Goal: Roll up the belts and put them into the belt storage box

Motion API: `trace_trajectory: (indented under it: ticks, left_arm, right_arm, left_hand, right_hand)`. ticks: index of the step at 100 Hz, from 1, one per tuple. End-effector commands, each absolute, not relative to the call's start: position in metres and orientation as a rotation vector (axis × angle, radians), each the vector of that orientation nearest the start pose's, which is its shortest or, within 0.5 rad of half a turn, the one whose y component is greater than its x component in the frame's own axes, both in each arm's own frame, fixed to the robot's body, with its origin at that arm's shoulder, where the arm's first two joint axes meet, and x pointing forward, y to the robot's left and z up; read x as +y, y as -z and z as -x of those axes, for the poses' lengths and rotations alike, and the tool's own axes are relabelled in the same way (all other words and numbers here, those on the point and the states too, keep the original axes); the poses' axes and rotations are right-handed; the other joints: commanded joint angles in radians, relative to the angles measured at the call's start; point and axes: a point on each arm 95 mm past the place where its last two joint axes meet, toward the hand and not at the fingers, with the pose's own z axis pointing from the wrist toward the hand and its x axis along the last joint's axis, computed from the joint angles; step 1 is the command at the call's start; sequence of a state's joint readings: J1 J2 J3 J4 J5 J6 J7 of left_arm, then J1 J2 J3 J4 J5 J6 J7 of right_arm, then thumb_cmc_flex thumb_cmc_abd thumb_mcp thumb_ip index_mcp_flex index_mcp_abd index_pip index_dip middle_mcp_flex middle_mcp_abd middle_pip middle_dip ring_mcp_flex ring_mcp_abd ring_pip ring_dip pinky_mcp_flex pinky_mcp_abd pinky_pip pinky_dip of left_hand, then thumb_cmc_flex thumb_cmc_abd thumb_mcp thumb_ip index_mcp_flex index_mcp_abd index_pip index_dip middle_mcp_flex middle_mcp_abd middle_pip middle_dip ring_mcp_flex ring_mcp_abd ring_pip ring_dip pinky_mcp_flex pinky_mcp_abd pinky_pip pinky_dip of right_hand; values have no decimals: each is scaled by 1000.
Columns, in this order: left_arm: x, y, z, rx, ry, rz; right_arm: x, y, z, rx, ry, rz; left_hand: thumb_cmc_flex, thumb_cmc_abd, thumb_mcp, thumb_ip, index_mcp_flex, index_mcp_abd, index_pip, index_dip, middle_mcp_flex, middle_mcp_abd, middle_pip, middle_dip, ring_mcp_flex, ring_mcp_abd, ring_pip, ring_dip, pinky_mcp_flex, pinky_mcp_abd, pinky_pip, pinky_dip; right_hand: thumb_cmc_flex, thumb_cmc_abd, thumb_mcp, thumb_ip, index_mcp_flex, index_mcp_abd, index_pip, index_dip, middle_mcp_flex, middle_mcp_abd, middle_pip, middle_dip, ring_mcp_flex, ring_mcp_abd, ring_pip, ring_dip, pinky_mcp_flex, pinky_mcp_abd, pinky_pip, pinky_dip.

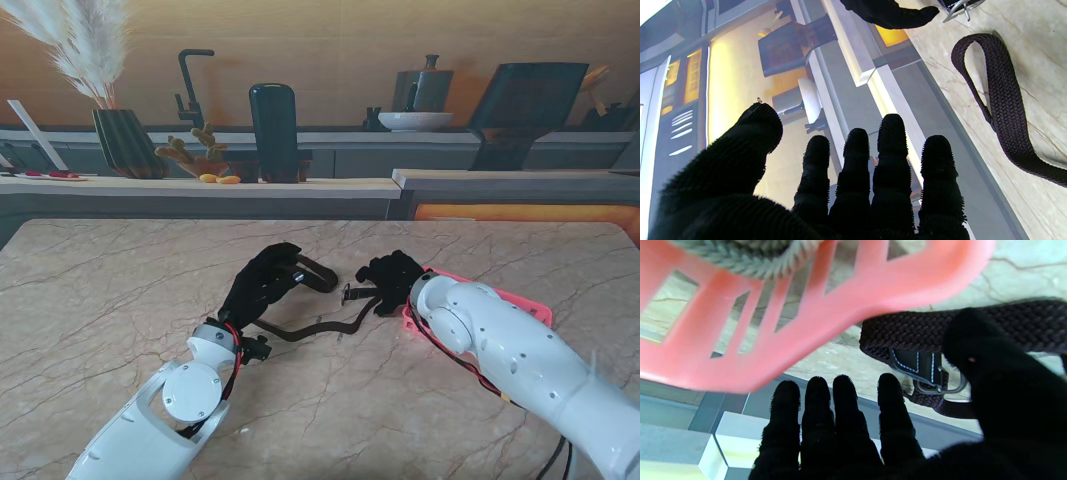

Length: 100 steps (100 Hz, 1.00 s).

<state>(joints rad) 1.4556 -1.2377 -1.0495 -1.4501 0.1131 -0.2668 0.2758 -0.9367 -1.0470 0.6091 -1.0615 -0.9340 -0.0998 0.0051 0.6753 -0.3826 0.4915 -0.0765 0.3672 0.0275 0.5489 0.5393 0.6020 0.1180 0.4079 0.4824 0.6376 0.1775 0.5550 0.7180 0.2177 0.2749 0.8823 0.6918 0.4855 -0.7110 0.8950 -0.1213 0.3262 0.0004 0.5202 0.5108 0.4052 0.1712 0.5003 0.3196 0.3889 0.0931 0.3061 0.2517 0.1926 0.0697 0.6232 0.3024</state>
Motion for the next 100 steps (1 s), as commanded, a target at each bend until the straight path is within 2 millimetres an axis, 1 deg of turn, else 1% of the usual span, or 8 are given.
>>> trace_trajectory:
  ticks: [1,17,28,32,34,43,78,100]
  left_arm:
    - [-73,324,-412,705,2353,1827]
    - [-73,324,-412,701,2351,1831]
    - [-73,324,-412,699,2351,1833]
    - [-73,324,-412,699,2350,1834]
    - [-73,324,-412,700,2349,1834]
    - [-74,324,-413,702,2346,1837]
    - [-82,331,-415,876,2289,1806]
    - [-89,339,-417,1091,2203,1767]
  right_arm:
    - [24,348,-514,1966,-1212,-883]
    - [28,357,-521,1996,-1202,-878]
    - [30,362,-524,2000,-1224,-885]
    - [30,363,-525,2002,-1237,-885]
    - [30,363,-525,2004,-1246,-883]
    - [32,362,-524,2006,-1279,-881]
    - [37,334,-509,2024,-1371,-929]
    - [42,301,-488,2119,-1407,-917]
  left_hand:
    - [13,31,-18,38,13,-18,-32,8,20,-22,-10,7,1,1,11,16,-7,2,21,21]
    - [12,32,-19,38,12,-19,-32,8,21,-23,-10,7,3,2,12,17,-7,3,21,21]
    - [13,31,-18,38,13,-19,-32,8,21,-21,-10,7,3,2,12,17,-6,2,21,21]
    - [13,32,-18,38,13,-18,-32,8,20,-22,-10,7,2,3,12,17,-7,2,21,21]
    - [13,33,-18,38,13,-18,-31,9,22,-21,-9,7,2,3,12,17,-7,3,21,21]
    - [13,33,-19,38,17,-18,-30,9,22,-23,-9,8,2,2,11,17,-7,2,21,21]
    - [21,30,-45,37,41,-4,-41,5,-5,2,-36,-8,-64,14,-67,-32,-29,8,-17,-4]
    - [7,19,-81,34,77,52,-131,-49,-73,39,-106,-67,-218,27,-224,-175,-93,-65,-160,-127]
  right_hand:
    - [-19,-32,31,0,-1,-1,30,10,6,4,23,-9,6,13,21,4,11,21,25,7]
    - [-11,-1,49,4,70,-43,122,36,72,-4,67,3,65,12,55,35,46,48,78,42]
    - [-10,91,120,7,201,-141,239,57,248,-52,112,25,168,-9,109,86,90,60,134,74]
    - [50,122,67,-97,221,-211,368,-70,323,-79,117,37,205,-20,125,113,104,60,155,79]
    - [98,146,17,-115,238,-266,464,-131,383,-96,122,42,228,-28,135,121,113,61,166,80]
    - [189,257,-54,-122,360,-350,533,-179,535,-129,117,46,304,-46,170,144,133,60,197,82]
    - [267,251,-49,-107,460,-369,526,-163,743,-113,188,118,462,-55,284,230,188,87,257,103]
    - [269,247,-30,-49,464,-323,499,-111,714,-91,250,174,462,-52,380,333,195,93,242,137]
